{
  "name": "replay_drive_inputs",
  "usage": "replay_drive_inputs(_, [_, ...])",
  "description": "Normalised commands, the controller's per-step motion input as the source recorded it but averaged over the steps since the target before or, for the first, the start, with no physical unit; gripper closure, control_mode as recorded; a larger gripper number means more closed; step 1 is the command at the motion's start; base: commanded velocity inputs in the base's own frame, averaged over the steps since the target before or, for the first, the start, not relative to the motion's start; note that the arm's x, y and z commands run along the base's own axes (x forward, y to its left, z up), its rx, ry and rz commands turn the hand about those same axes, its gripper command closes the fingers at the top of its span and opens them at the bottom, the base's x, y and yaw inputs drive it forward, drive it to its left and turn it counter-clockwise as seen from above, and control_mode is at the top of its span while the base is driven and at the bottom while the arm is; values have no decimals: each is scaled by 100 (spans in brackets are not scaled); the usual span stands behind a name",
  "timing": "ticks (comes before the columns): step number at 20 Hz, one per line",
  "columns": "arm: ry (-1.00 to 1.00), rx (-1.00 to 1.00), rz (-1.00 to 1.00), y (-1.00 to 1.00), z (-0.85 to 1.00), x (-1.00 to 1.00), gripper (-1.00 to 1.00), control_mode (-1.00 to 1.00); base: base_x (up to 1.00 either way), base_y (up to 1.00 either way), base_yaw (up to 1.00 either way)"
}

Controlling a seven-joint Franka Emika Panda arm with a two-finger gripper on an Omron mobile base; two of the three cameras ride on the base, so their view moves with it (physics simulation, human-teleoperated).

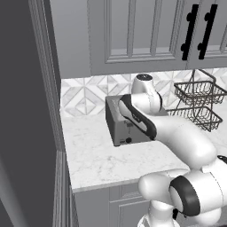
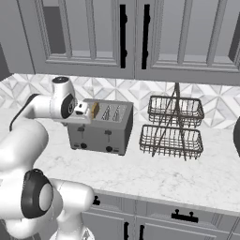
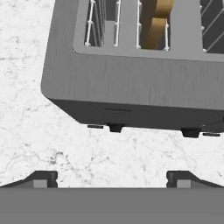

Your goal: Start the toaster. Once the lever pops up, take the bread to the plate on the dining counter.

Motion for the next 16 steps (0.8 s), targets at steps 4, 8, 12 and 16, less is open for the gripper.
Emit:
replay_drive_inputs(4, [0,0,0,-4,-3,16,-100,-100,0,0,0])
replay_drive_inputs(8, [0,5,1,-32,-3,0,-100,-100,0,0,0])
replay_drive_inputs(12, [0,5,0,-33,-10,0,-100,-100,0,0,0])
replay_drive_inputs(16, [0,0,0,-4,-2,10,-100,-100,0,0,0])
